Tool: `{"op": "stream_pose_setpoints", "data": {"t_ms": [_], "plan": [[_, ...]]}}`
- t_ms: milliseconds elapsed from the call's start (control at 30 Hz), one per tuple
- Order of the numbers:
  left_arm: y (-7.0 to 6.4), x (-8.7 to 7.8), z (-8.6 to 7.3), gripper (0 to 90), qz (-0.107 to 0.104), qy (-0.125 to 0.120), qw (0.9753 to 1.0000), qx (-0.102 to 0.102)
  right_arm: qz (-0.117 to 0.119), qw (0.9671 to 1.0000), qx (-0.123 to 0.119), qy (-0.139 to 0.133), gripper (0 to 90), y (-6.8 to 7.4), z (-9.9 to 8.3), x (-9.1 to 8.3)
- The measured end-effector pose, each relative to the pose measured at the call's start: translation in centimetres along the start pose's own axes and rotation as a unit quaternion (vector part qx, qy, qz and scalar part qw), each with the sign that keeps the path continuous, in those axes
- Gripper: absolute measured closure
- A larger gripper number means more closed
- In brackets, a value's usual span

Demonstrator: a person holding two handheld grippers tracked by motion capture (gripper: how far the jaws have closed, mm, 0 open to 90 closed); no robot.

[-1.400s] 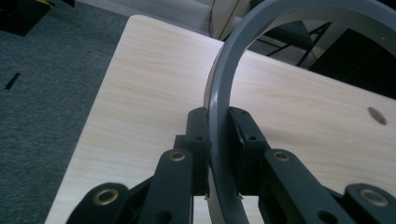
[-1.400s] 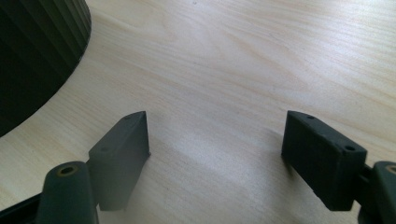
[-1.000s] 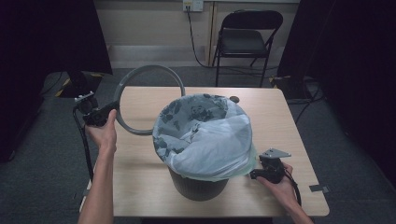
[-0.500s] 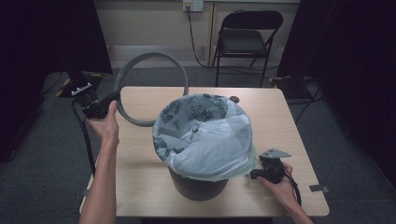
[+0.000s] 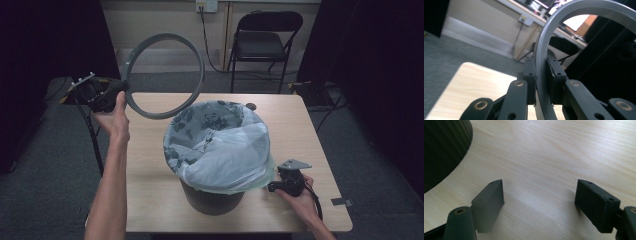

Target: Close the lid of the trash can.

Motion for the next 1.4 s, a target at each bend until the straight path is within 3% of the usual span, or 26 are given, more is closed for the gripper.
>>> {"op": "stream_pose_setpoints", "data": {"t_ms": [233,367,500,667,800,867,967,1200,1267,1333,1400], "plan": [[-0.9,-1.0,1.2,79.3,-0.028,-0.014,0.9995,-0.009,-0.001,1.0,0.0,0.0,22.2,0.0,0.0,0.0],[-1.5,-1.5,1.6,79.2,-0.057,-0.018,0.998,-0.02,-0.001,1.0,0.0,0.001,22.2,0.0,0.0,0.0],[-2.8,-2.0,1.1,79.2,-0.08,-0.01,0.9967,0.003,-0.001,1.0,0.0,0.001,22.2,0.0,0.0,0.0],[-4.6,-2.6,0.6,79.2,-0.12,-0.002,0.9927,0.007,0.0,1.0,0.0,0.0,22.2,0.0,0.0,0.0],[-5.8,-2.8,0.0,79.2,-0.133,0.006,0.9906,0.029,0.0,1.0,0.001,0.0,22.2,0.0,0.0,0.0],[-6.2,-2.8,-0.2,79.2,-0.138,0.007,0.9901,0.024,0.0,1.0,0.0,0.0,22.2,0.0,0.0,0.0],[-6.9,-3.0,-0.6,79.2,-0.145,0.01,0.9888,0.032,0.0,1.0,0.0,0.0,22.2,0.0,0.0,0.0],[-8.6,-4.0,-1.3,79.2,-0.175,0.029,0.983,0.048,0.0,1.0,0.0,0.001,22.2,0.0,0.0,0.0],[-9.1,-4.4,-1.5,79.2,-0.183,0.035,0.9807,0.06,0.0,1.0,0.001,0.001,22.2,0.0,0.0,0.0],[-9.6,-4.9,-1.6,79.1,-0.197,0.037,0.9779,0.057,0.0,1.0,0.0,0.001,22.1,0.0,0.0,0.0],[-10.1,-5.3,-1.9,79.2,-0.201,0.04,0.976,0.073,0.0,1.0,0.001,0.001,22.2,0.0,0.0,0.0]]}}
Point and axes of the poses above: each handheld gripper's, and its own axes: x roughly forward along the jaws, z roughly out of its top, y roughly to its left, the point moved 9 cm from there along x, roughly forward along the jaws
